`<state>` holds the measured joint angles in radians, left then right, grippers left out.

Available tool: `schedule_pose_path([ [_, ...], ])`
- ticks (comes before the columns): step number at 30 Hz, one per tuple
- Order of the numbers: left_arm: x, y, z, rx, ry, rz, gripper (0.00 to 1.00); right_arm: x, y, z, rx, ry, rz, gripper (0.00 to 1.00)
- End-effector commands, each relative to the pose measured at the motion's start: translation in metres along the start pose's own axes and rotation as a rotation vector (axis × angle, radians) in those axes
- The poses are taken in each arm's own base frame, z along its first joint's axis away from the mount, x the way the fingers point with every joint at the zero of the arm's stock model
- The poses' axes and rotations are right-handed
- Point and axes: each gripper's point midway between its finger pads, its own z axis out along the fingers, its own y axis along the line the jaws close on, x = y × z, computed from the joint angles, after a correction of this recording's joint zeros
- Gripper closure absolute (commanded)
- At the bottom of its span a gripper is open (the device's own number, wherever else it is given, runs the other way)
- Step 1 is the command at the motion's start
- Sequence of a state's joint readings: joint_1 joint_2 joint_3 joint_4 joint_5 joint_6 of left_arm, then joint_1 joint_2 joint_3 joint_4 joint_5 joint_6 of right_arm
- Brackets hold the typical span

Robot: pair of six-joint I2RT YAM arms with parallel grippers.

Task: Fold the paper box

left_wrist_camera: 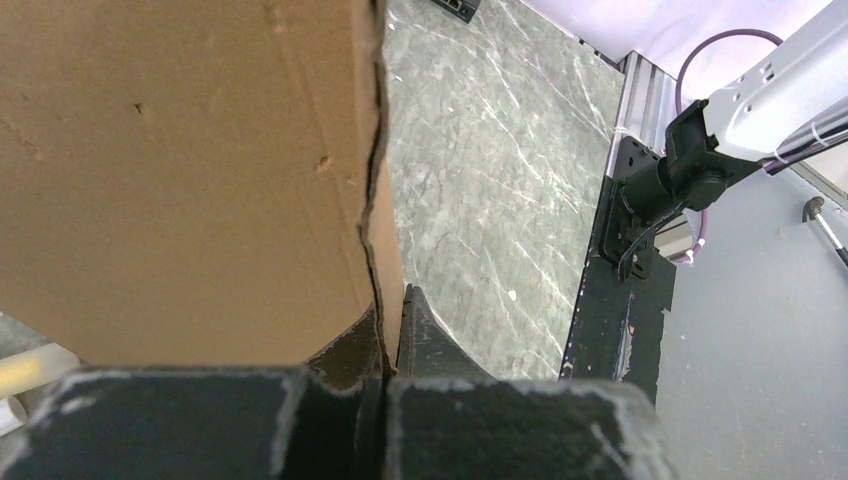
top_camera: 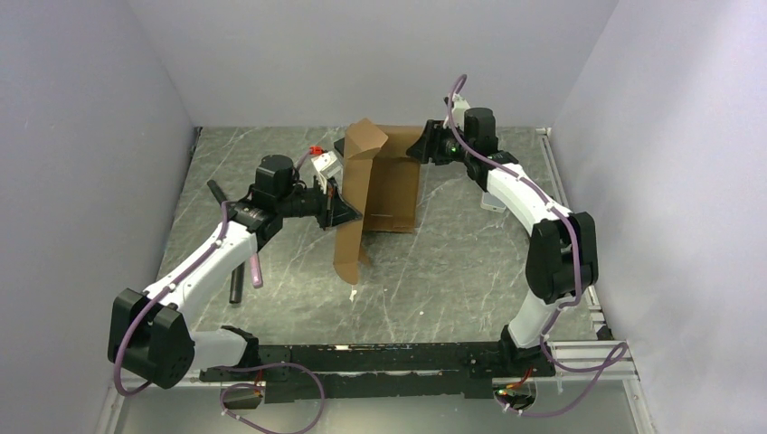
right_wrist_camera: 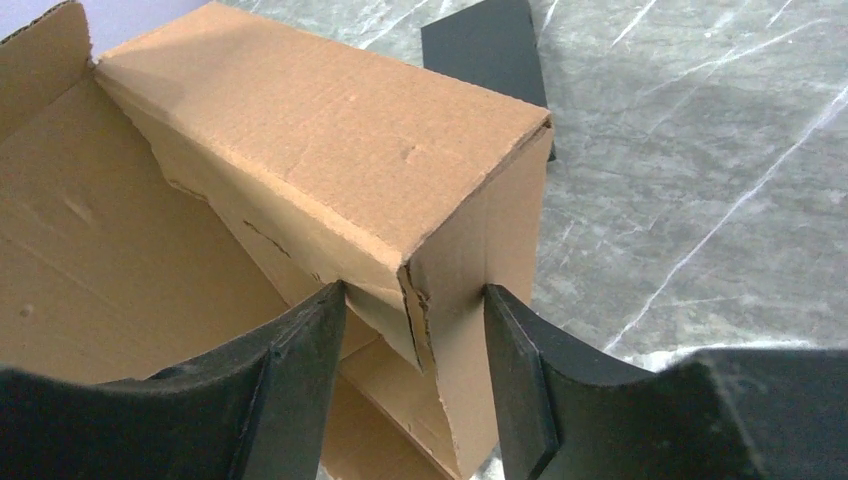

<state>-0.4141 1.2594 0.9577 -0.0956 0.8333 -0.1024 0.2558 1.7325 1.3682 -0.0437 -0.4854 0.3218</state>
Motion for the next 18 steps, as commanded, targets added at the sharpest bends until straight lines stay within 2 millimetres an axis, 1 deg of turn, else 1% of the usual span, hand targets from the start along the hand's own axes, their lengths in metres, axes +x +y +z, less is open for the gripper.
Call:
schedule_pose_path([
  [1, -0.007, -0.007, 0.002, 0.031, -0.010, 0.021, 1.00, -0.026, -0.001, 0.004, 0.047, -0.072, -0.077, 0.46],
  [5, -0.008, -0.007, 0.002, 0.036, -0.011, 0.022, 1.00, -0.028, -0.002, 0.007, 0.056, -0.081, -0.099, 0.56],
  [8, -0.007, -0.007, 0.003, 0.039, -0.011, 0.020, 1.00, -0.029, -0.004, 0.009, 0.070, -0.086, -0.109, 0.57],
  [13, -0.008, -0.007, 0.004, 0.046, -0.015, 0.018, 1.00, -0.032, -0.009, 0.011, 0.116, -0.103, -0.140, 0.64],
  [15, -0.009, -0.008, 0.004, 0.051, -0.017, 0.019, 1.00, -0.033, -0.011, 0.011, 0.142, -0.102, -0.162, 0.64],
  [18, -0.009, -0.009, 0.004, 0.054, -0.017, 0.019, 1.00, -0.034, -0.010, 0.011, 0.154, -0.107, -0.177, 0.61],
])
